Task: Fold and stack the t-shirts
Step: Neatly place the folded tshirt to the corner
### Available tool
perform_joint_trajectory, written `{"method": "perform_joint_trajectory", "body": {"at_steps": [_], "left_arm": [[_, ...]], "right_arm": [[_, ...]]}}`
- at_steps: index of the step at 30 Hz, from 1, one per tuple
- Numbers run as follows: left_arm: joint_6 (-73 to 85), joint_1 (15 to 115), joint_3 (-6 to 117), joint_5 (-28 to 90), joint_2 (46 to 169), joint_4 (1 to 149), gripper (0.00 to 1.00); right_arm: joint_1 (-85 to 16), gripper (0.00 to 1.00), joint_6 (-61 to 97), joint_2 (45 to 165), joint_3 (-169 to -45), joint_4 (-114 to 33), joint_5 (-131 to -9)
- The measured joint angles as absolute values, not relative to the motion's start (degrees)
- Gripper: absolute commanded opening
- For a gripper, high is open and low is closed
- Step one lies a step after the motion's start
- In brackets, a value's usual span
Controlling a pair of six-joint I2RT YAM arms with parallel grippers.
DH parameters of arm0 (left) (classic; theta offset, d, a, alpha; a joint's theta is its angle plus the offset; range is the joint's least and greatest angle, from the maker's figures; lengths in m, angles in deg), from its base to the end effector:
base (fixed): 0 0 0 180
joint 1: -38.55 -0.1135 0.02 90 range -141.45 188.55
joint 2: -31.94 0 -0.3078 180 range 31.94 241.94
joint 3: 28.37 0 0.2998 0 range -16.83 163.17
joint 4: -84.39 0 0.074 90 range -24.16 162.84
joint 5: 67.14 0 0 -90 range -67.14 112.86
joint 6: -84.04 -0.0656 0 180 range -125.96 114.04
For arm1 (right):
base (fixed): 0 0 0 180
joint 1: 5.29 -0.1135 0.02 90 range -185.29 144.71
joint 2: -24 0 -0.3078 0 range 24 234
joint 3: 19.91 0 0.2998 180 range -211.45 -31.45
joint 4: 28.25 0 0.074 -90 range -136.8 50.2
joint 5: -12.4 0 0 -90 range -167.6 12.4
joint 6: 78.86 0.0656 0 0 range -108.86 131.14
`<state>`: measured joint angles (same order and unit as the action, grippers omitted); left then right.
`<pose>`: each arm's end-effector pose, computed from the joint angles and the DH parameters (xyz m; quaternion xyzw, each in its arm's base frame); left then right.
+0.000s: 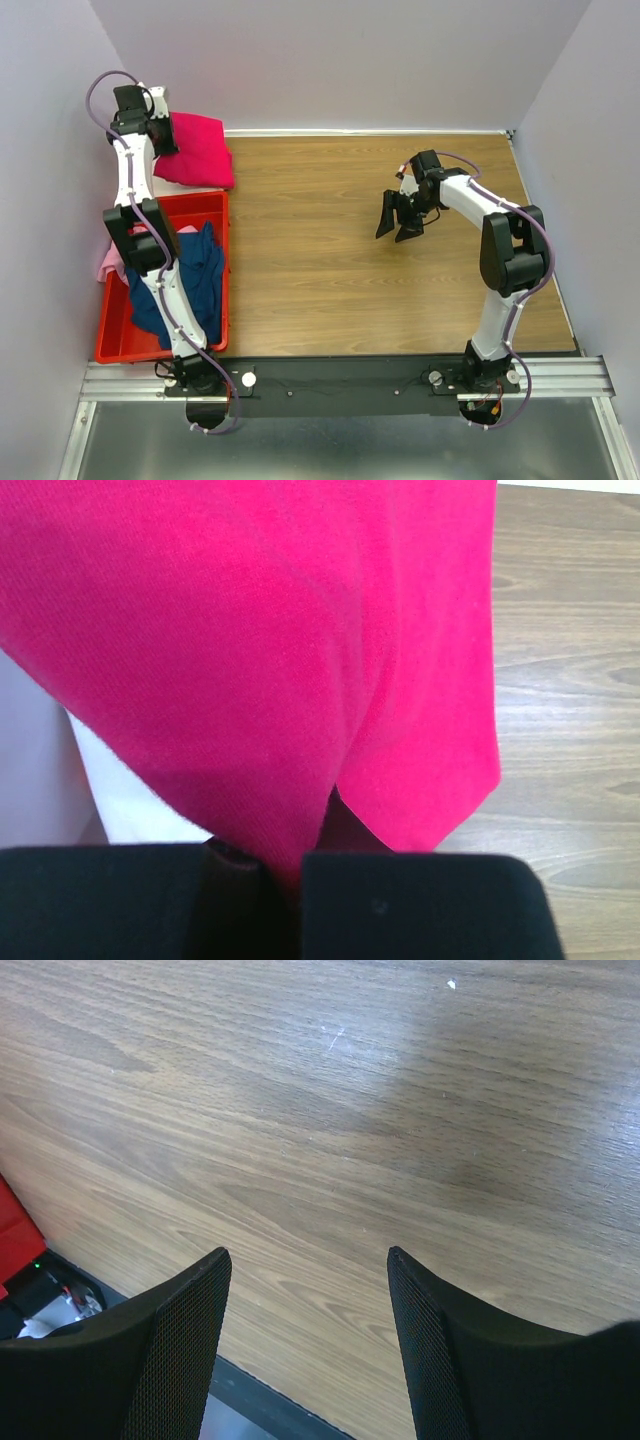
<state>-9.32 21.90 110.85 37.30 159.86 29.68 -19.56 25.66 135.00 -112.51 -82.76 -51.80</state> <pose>0.5825 0.1571 0.3205 -0.0561 0.9108 -0.0455 0.4064 0.4328 0.1395 0.1790 -0.0311 0.9640 0.2498 0.0854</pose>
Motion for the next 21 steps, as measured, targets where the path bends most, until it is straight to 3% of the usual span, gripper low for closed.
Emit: {"method": "perform_joint_trajectory", "body": {"at_steps": [11,13,15,18,21], "left_arm": [[-9.1,20.4,110.2,37.3,159.9,29.9,0.0],[-8.7,20.3,110.2,37.3,159.9,29.9,0.28],[-7.6,20.1,110.2,36.5,159.9,29.9,0.66],[-6.8,19.8,110.9,33.3,159.9,29.8,0.75],[-5.7,19.4,112.5,28.6,159.9,29.8,0.77]], "right_arm": [[-19.6,0.71,25.7,135.0,-112.8,-83.0,-51.8],[-19.6,0.71,25.7,135.0,-112.8,-83.0,-51.8],[-19.6,0.72,25.7,135.0,-112.8,-83.0,-51.8],[-19.6,0.73,25.7,135.0,-112.8,-83.0,-51.8],[-19.6,0.73,25.6,135.0,-112.8,-83.0,-51.8]]}}
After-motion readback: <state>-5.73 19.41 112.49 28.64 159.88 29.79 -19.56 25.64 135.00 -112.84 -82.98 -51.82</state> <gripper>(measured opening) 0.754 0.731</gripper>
